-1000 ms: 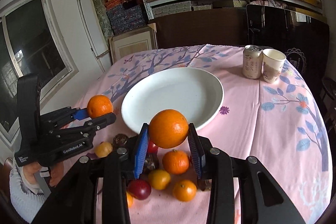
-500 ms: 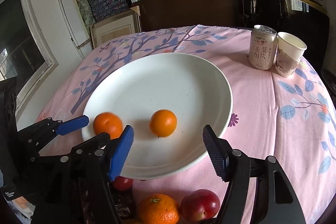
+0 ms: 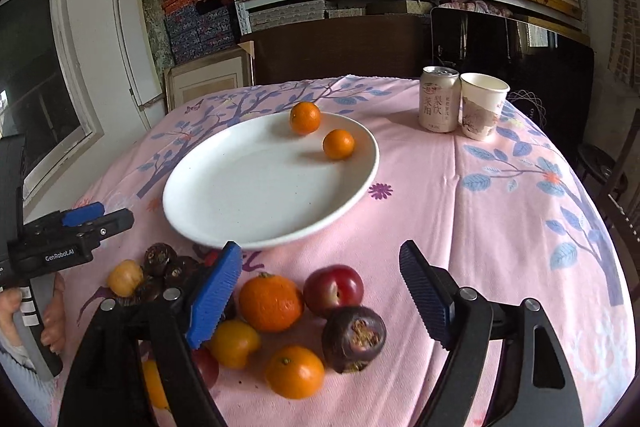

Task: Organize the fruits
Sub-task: 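Grasp the yellow round fruit with the left gripper while the right gripper reaches the dark brown fruit, then place the yellow fruit on the plate with the left gripper while the right places the dark fruit, then grasp a dark brown fruit with the left gripper while the right gripper grasps a red plum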

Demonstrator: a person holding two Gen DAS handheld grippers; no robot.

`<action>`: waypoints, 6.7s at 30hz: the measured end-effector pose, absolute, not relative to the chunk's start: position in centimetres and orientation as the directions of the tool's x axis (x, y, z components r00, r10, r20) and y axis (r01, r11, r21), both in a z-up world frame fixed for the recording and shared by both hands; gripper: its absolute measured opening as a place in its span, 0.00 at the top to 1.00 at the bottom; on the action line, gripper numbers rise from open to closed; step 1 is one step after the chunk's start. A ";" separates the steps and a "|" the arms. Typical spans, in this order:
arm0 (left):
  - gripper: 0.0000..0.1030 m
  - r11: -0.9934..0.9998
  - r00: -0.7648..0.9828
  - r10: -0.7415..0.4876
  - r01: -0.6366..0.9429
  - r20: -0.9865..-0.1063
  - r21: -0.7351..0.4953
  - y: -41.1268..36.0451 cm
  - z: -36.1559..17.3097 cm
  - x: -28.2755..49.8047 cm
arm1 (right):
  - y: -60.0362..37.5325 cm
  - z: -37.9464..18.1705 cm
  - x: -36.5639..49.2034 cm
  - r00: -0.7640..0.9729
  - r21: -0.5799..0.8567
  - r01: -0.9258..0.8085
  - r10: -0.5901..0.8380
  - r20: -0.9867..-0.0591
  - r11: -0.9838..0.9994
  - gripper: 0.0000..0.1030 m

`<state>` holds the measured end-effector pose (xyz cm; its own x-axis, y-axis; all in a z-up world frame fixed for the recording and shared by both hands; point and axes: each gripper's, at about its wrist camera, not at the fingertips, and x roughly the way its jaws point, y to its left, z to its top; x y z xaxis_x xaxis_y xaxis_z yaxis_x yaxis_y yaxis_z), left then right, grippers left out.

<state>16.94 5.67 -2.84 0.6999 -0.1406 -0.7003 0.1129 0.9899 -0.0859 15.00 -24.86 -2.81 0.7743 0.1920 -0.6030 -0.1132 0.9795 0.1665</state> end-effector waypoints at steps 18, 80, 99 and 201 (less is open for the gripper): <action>0.14 0.994 0.648 -0.087 0.105 -0.756 -0.025 5.3 -5.9 14.1 | -27.7 -3.8 13.4 0.780 0.276 -0.039 0.202 -0.592 0.960 0.12; 0.61 0.993 0.659 -0.107 0.102 -0.745 -0.052 7.1 -6.0 15.7 | -28.3 -8.2 16.2 0.581 0.480 -0.062 0.423 -0.695 0.875 0.59; 0.61 0.977 0.695 -0.188 0.203 -0.694 -0.062 -0.2 -0.4 22.5 | -26.4 -1.2 23.4 0.679 0.461 -0.106 0.403 -0.614 0.881 0.60; 0.59 0.994 0.618 -0.104 0.089 -0.779 -0.062 4.9 -6.6 18.6 | -29.4 -8.7 18.9 0.579 0.589 0.029 0.466 -0.669 0.808 0.61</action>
<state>18.57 4.88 -6.60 0.6184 -0.1037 -0.7790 0.0888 0.9941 -0.0618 18.94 -29.38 -8.72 0.5789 0.4664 -0.6688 0.0293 0.8078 0.5887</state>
